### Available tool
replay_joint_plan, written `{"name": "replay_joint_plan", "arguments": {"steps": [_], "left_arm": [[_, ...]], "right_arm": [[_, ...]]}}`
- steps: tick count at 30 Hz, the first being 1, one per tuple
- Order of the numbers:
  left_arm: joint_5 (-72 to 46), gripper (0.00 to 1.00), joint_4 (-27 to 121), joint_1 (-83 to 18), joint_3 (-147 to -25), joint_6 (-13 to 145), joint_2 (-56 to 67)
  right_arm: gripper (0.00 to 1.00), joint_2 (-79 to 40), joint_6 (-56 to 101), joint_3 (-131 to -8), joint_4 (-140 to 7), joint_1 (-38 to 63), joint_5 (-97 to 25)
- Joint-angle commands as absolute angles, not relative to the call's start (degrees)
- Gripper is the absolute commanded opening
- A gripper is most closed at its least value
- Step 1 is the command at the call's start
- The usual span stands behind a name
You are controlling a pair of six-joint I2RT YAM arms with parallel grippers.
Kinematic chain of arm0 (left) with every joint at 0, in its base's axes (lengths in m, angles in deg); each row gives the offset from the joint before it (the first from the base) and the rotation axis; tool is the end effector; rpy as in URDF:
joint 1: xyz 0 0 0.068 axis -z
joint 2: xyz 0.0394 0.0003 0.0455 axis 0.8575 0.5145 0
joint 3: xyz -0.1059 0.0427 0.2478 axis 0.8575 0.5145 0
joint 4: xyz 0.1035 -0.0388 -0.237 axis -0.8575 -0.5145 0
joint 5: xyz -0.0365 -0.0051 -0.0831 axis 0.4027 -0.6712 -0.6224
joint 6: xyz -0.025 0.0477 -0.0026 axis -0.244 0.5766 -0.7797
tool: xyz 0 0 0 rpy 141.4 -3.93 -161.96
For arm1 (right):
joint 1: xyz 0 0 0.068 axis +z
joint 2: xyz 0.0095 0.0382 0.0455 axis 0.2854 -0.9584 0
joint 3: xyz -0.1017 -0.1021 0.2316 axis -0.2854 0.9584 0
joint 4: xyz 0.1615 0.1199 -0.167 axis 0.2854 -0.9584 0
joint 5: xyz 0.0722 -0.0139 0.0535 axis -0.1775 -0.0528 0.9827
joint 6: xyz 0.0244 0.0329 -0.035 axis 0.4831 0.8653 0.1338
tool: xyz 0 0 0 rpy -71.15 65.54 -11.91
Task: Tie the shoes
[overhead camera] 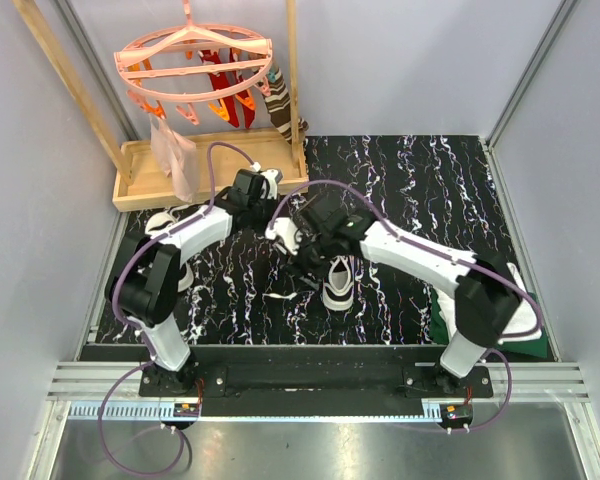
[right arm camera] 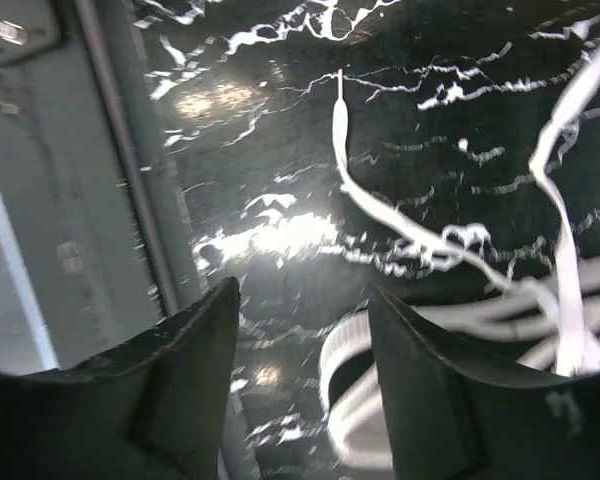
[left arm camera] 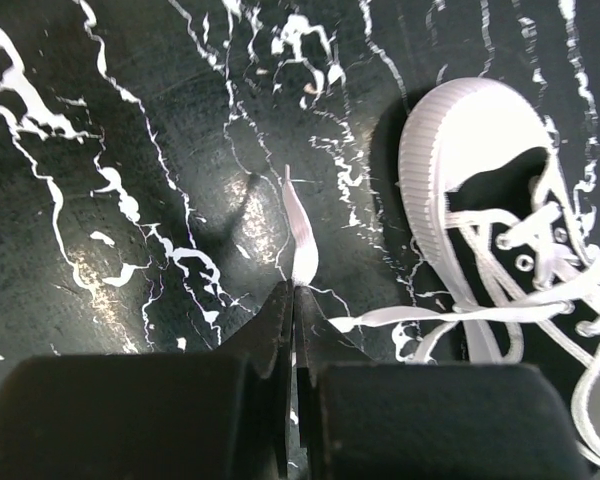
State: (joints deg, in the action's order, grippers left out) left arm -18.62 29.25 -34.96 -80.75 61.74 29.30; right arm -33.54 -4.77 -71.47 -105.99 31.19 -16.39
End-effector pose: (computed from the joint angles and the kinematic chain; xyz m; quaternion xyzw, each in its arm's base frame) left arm 0.3381 -0.1603 0.2137 0.1101 0.9208 -0.2255 0.2986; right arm 0.2239 0.2709 0.2720 -0.5792 0.7339 0.2846 0.2120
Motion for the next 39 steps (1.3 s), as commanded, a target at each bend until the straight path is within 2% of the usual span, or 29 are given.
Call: {"name": "replay_joint_plan", "arguments": {"steps": [1,8,16,21,27,29,32,33,39], "left_arm": [[-18.37,0.0,31.24,-35.92,-83.77,60.22,31.0],[-19.08,0.0,30.89,-36.36,-84.21,60.13,32.32],[-20.13,0.0,31.16,-36.71,-84.12,59.87,32.93],[-20.66,0.0,31.07,-36.88,-84.65,59.34,33.72],[-21.01,0.0,31.07,-36.8,-84.74,59.17,34.07],[-21.1,0.0,31.16,-36.8,-84.91,59.17,34.16],[-21.71,0.0,31.24,-36.88,-84.83,59.34,34.08],[-22.33,0.0,31.24,-36.88,-84.74,59.43,33.9],[-24.61,0.0,29.93,-36.88,-84.48,61.53,29.78]], "right_arm": [[0.61,-37.88,-8.47,-71.84,-96.93,36.49,-22.73],[0.62,-47.46,-11.02,-72.73,-90.51,38.26,-23.79],[0.63,-50.9,-11.46,-70.36,-85.68,38.61,-25.02],[0.57,-51.87,-11.9,-68.42,-83.3,39.05,-27.13],[0.55,-51.43,-14.18,-64.47,-81.98,39.93,-29.68],[0.47,-51.43,-14.63,-63.94,-81.72,40.11,-30.47],[0.15,-50.56,-14.1,-63.67,-81.71,40.37,-30.3],[0.0,-49.77,-12.88,-63.67,-81.63,40.29,-30.12],[0.0,-37.82,-8.22,-63.76,-84.25,40.29,-29.68]]}}
